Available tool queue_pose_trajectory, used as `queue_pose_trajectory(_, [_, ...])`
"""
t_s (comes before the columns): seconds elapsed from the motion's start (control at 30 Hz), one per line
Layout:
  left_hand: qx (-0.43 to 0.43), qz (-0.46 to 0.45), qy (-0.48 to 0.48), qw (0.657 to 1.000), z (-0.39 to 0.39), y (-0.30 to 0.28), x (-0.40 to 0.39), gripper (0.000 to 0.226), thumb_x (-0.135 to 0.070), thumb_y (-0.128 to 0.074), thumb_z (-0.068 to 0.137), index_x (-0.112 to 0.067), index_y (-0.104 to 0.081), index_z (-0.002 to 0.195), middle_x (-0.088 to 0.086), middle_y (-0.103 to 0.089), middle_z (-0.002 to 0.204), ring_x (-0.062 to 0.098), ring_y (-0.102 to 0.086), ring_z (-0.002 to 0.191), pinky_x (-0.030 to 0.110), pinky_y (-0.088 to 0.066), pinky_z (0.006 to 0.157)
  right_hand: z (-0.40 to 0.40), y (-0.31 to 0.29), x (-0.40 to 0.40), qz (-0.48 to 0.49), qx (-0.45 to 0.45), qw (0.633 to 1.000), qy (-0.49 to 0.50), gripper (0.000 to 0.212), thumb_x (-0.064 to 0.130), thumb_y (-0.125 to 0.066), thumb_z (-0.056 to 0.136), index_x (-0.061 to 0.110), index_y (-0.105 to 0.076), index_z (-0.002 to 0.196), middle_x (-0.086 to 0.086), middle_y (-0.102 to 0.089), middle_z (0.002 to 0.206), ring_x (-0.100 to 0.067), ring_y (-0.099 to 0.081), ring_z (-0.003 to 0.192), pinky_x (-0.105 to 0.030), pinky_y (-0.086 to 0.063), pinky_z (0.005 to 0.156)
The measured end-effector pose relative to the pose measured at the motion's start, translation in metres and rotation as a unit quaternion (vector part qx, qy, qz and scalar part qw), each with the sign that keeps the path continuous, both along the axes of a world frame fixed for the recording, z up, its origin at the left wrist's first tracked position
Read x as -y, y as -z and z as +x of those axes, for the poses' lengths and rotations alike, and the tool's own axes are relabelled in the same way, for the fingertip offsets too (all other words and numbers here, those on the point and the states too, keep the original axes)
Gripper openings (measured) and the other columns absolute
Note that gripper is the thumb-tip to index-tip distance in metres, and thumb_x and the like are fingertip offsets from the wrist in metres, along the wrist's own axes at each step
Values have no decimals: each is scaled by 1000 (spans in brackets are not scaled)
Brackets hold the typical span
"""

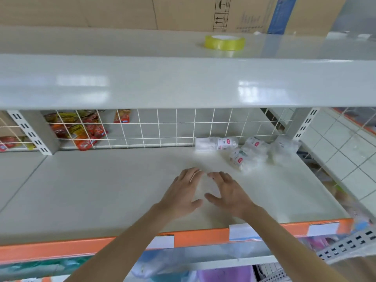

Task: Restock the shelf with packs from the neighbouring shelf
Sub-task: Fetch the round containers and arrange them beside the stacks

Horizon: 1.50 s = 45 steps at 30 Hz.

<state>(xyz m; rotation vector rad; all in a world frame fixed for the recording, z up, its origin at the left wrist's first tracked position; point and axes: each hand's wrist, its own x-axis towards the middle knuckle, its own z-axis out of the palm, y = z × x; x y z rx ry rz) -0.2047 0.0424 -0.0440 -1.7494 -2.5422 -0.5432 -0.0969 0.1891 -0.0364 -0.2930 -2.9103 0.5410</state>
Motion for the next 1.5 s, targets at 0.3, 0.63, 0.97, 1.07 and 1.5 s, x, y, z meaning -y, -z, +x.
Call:
queue_pose_trajectory(0.3, [-1, 6, 0, 1000, 12, 1, -15, 52, -25, -67, 76, -9, -43, 119, 4, -44, 126, 20, -38, 119, 33, -39, 94, -19, -19, -84, 113, 8, 976, 185, 49, 38, -50, 91, 7, -43, 128, -13, -43, 128, -31, -35, 121, -39, -34, 95])
queue_pose_trajectory(0.63, [84, 39, -106, 990, 23, 11, 3, 48, -20, -67, 80, -7, -41, 118, 6, -40, 118, 25, -50, 97, 28, -42, 73, 6, 2, -30, 26, 3, 995, 94, 55, 23, -60, 80, 6, -41, 128, -18, -45, 112, -35, -45, 103, -39, -43, 84])
queue_pose_trajectory(0.97, [121, 110, -317, 934, 32, -6, 124, 56, -22, -78, 70, -8, -50, 117, 6, -46, 110, 25, -53, 87, 30, -44, 73, -19, -2, 67, -123, -41, 991, -38, 58, 21, -66, 76, 22, -45, 130, -5, -44, 117, -24, -49, 104, -33, -47, 79])
queue_pose_trajectory(1.07, [119, 133, -373, 911, 31, -10, 173, 58, -27, -81, 68, -5, -53, 114, 1, -45, 101, 22, -50, 76, 29, -44, 70, -37, -3, 109, -126, -36, 986, -103, 57, 23, -66, 76, 24, -45, 129, -3, -46, 114, -21, -49, 104, -33, -46, 81])
queue_pose_trajectory(1.5, [100, 163, -484, 854, 11, -12, 407, 51, -30, -77, 72, -10, -52, 111, 2, -49, 103, 24, -53, 89, 27, -35, 73, -106, -9, 341, -99, -50, 962, -250, 56, 24, -68, 75, 20, -49, 127, -2, -47, 112, -22, -51, 104, -30, -43, 83])
